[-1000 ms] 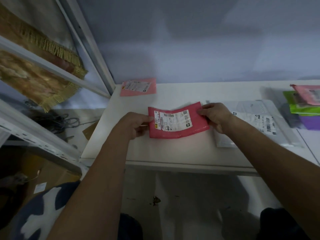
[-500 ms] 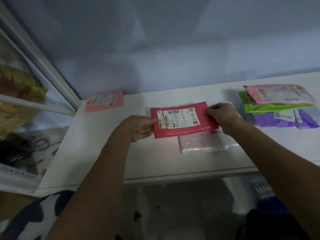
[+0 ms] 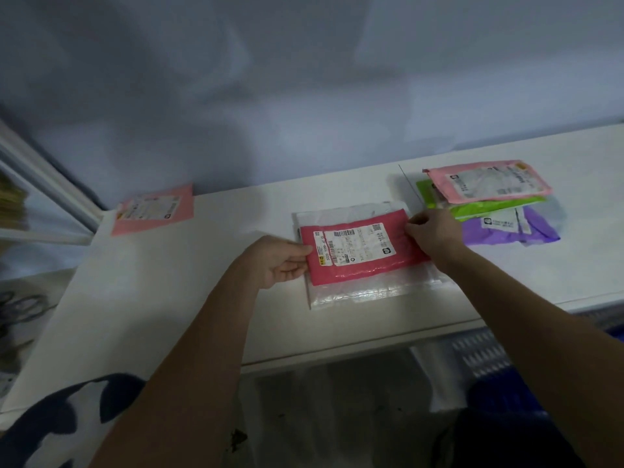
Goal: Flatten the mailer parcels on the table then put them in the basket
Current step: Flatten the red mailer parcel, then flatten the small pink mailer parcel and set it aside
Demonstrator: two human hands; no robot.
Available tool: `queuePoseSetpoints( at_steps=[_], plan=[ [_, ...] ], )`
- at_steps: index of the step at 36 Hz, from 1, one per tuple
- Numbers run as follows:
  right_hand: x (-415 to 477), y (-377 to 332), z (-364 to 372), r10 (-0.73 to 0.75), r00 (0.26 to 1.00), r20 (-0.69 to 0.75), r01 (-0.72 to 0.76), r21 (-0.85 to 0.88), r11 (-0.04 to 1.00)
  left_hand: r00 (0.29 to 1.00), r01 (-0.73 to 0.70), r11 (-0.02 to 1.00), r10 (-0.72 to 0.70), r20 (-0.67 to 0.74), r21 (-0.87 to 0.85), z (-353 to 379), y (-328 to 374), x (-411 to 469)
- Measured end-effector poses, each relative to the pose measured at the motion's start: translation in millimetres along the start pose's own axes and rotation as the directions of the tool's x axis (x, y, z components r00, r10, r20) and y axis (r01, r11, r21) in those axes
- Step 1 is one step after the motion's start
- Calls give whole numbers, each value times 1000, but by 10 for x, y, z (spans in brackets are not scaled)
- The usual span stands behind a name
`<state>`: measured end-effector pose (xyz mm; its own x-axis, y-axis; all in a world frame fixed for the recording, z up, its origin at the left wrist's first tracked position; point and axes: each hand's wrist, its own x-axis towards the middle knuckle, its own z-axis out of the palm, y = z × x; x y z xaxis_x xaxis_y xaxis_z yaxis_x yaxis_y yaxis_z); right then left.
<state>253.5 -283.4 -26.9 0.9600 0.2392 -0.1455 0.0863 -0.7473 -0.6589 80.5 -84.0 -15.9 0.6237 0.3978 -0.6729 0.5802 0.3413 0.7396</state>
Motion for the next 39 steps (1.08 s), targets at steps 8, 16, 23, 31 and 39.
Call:
queuePoseSetpoints(
  at_steps=[8,16,23,31,39],
  plan=[
    [-31,-64,49,-88,996,-25,84,-140,987,995,-44,997,50,-82,70,-74,-57,15],
    [-200,-392,98,-246,969,31,247,-210,946,991,-78,997,74,-115,-28,-311,-116,-139],
    [-525,-834,380,-345,913,218,366,-67,928,976,-130,980,100,-192,-151,-747,-208,-288],
    [-761,-1207,979,-309,886,347,258,184,948,948,-170,871,17,-318,-461,-1346,-354,-389],
    [-916,-1584,1686,-172,750,639,-336,592,733,937,-216,683,-56,-345,-697,-1886,-557,-443]
  ],
)
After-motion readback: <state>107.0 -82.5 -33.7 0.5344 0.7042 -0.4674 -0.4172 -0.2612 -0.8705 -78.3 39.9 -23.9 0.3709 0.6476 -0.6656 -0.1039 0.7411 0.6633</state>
